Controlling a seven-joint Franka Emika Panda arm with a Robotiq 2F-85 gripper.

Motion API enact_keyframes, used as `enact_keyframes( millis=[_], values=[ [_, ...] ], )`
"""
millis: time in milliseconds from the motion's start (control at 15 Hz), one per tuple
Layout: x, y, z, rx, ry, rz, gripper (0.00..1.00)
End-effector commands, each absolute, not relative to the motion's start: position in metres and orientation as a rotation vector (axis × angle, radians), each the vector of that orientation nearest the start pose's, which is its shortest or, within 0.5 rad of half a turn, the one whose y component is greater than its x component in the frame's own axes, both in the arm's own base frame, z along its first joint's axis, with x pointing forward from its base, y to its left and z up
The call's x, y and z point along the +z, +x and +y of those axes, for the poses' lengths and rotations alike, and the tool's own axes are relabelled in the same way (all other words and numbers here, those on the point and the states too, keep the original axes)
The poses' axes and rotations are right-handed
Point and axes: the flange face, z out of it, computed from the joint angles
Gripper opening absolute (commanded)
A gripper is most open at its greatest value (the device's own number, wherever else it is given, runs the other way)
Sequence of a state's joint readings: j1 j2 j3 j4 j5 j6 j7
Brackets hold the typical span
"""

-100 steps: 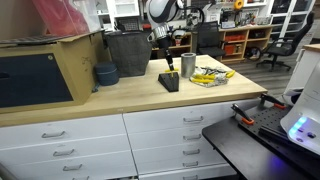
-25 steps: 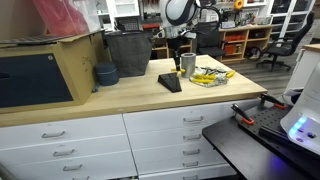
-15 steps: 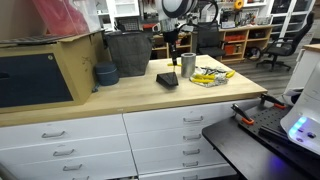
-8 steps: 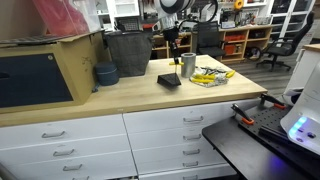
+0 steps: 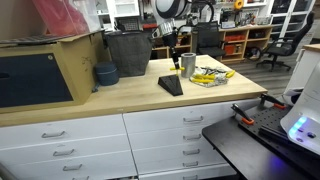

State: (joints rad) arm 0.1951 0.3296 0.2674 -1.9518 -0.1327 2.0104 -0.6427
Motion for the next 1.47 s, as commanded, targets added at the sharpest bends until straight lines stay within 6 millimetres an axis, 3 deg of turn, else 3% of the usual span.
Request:
enact_keyframes(
  millis=[0, 467, 1400],
  values=[
    [0.294, 0.536, 0.249, 0.416, -2.615, -1.682, 0.04],
    [0.304, 0.544, 0.252, 0.3, -2.668, -1.686, 0.04],
    [0.287, 0.54, 0.244, 0.445, -2.641, -1.654, 0.04]
  ],
)
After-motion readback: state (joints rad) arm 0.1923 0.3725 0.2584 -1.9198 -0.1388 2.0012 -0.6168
